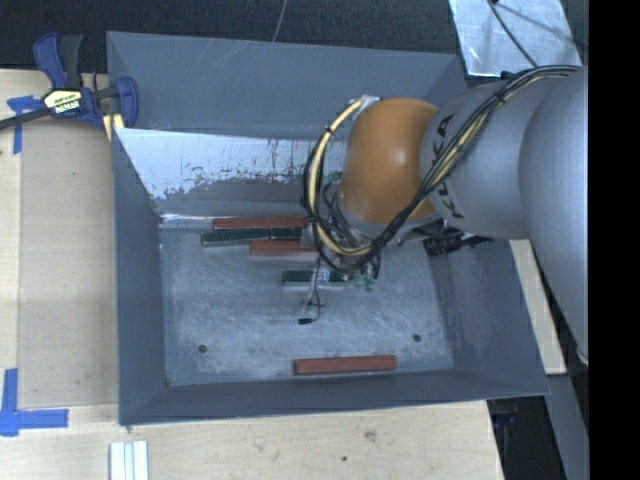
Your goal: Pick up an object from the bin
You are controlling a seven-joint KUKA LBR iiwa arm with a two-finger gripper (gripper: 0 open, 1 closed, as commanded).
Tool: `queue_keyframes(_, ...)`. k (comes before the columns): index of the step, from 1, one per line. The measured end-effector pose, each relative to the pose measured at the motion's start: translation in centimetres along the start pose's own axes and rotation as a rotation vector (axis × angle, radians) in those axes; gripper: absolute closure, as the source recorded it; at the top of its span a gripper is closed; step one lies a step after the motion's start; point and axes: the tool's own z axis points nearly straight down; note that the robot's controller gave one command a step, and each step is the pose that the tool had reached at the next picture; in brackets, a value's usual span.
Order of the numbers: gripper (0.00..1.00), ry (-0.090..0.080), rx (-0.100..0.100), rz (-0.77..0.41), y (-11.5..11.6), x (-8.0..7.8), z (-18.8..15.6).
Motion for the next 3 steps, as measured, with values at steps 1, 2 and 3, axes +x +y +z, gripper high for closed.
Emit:
queue_keyframes(1, 1.00, -0.012, -0.002, -0.329, -3.1, 0.6, 3.7)
queue_keyframes(2, 1.00, -0.012, -0.002, -0.329, -3.1, 0.6, 3.7)
queue_keyframes(3, 1.00, -0.007, 0.000, -0.302, -5.0, 3.7, -11.9)
